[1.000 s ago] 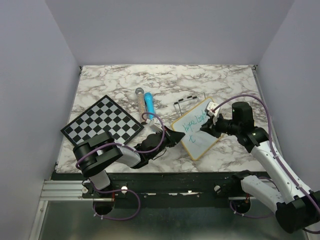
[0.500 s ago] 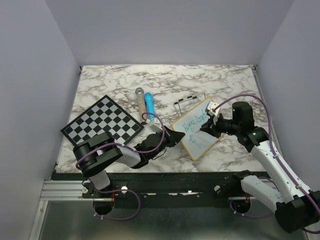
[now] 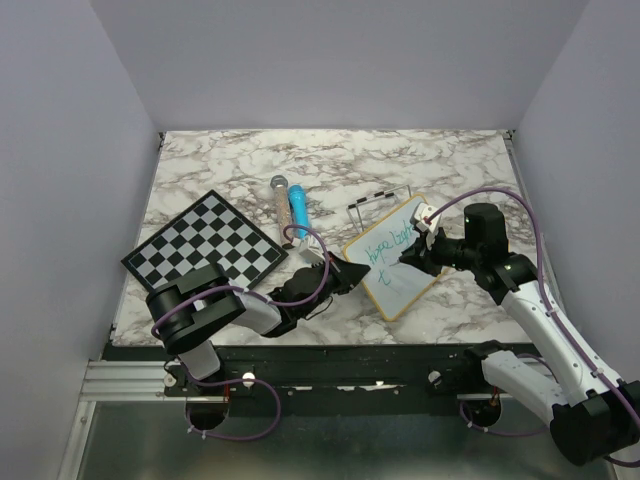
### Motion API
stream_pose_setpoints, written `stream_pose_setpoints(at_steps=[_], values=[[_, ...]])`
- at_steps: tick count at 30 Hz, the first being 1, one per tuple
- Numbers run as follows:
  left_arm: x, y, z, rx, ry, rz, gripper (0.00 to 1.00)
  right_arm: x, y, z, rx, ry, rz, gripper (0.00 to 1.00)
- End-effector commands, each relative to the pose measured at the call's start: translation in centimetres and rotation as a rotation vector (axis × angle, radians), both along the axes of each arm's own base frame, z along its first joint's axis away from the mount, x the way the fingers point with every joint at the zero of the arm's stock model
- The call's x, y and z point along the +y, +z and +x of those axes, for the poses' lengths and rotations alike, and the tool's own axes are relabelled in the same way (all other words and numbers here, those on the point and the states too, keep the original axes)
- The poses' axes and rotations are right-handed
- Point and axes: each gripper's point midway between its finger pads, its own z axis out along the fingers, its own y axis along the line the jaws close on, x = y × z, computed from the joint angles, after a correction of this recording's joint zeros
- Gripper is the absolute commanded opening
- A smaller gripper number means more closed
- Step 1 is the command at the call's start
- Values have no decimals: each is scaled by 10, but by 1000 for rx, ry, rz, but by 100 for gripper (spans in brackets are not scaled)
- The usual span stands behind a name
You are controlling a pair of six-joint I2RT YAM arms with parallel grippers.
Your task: Write a sentence on the whiteboard
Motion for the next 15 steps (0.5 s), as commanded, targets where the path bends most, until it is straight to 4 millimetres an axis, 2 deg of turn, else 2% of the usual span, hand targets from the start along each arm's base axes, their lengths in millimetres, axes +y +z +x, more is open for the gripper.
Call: stream_pose_setpoints(at_steps=[1,15], values=[[-1,17,1,-37,8,-65,0,0,-6,-4,31,6,11,1],[-1,18,0,-40,5,-69,0,-3,-11,3,50,-22,-4,1]])
